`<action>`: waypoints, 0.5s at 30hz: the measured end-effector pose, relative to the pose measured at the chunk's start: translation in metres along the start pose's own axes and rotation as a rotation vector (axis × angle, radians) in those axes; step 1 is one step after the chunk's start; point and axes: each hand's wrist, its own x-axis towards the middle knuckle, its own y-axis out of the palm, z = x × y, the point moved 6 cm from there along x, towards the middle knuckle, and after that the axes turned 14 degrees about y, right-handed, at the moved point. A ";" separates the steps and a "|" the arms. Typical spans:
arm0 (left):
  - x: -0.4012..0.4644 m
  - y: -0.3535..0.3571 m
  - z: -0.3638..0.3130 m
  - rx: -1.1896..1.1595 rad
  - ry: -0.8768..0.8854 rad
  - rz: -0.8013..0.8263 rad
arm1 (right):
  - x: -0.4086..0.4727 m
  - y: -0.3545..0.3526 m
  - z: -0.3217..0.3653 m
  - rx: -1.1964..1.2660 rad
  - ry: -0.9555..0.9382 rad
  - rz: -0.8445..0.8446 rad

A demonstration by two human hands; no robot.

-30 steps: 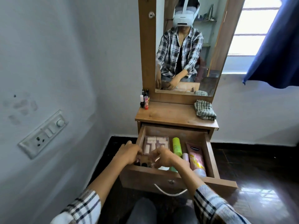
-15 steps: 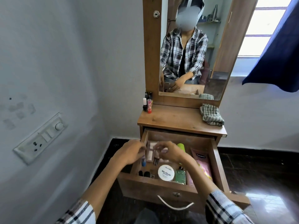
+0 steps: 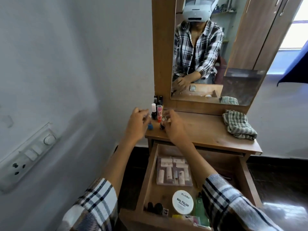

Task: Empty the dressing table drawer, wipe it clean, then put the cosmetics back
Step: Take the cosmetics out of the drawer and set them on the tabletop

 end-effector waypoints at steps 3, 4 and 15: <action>0.010 0.012 0.010 -0.008 0.007 -0.022 | 0.008 0.008 -0.003 -0.029 -0.025 -0.042; 0.011 0.015 0.012 -0.015 0.014 -0.040 | 0.008 0.010 -0.003 -0.024 -0.051 -0.054; 0.005 0.039 0.034 -0.050 -0.037 -0.130 | 0.012 0.019 -0.010 0.066 -0.062 -0.111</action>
